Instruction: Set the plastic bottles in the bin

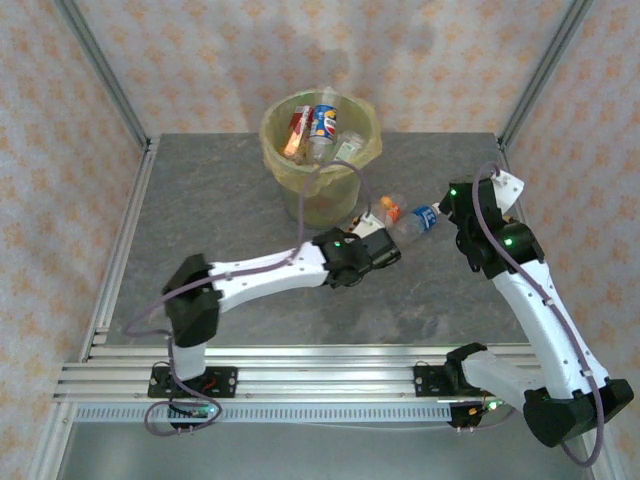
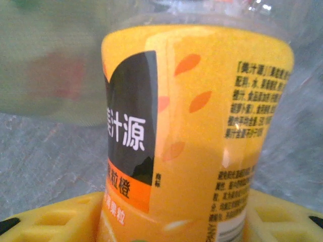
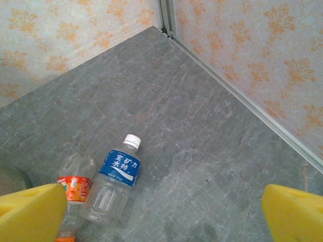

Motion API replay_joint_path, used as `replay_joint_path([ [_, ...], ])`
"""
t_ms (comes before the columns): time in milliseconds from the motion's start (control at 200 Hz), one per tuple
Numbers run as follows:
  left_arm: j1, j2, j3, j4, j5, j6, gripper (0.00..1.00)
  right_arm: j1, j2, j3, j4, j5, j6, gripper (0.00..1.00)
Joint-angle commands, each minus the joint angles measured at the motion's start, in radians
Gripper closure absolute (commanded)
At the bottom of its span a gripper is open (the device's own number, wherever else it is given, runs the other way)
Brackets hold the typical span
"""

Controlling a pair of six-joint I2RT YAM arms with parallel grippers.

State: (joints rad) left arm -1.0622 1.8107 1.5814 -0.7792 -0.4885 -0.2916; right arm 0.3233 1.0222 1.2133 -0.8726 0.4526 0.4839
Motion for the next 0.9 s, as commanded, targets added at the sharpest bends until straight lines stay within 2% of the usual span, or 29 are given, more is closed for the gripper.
replay_joint_path([
  [0, -0.001, -0.154, -0.015, -0.019, 0.021, -0.042, 0.42, -0.004, -0.02, -0.019, 0.02, 0.008, 0.017, 0.01],
  [185, 0.031, -0.33, 0.042, 0.037, 0.057, -0.047, 0.42, -0.005, -0.025, -0.032, 0.033, -0.008, 0.015, 0.01],
  [390, 0.185, -0.404, 0.103, 0.183, 0.13, -0.009, 0.42, -0.005, -0.028, -0.047, 0.046, -0.026, 0.012, 0.01],
  [495, 0.255, -0.36, 0.171, 0.223, 0.143, 0.048, 0.42, -0.006, -0.03, -0.05, 0.047, -0.035, 0.011, 0.01],
  [721, 0.411, -0.223, 0.314, 0.24, 0.244, 0.111, 0.42, -0.006, -0.037, -0.067, 0.07, -0.084, 0.014, 0.01],
  [896, 0.488, -0.123, 0.383, 0.257, 0.313, 0.212, 0.42, -0.006, -0.036, -0.072, 0.078, -0.097, 0.012, 0.01],
])
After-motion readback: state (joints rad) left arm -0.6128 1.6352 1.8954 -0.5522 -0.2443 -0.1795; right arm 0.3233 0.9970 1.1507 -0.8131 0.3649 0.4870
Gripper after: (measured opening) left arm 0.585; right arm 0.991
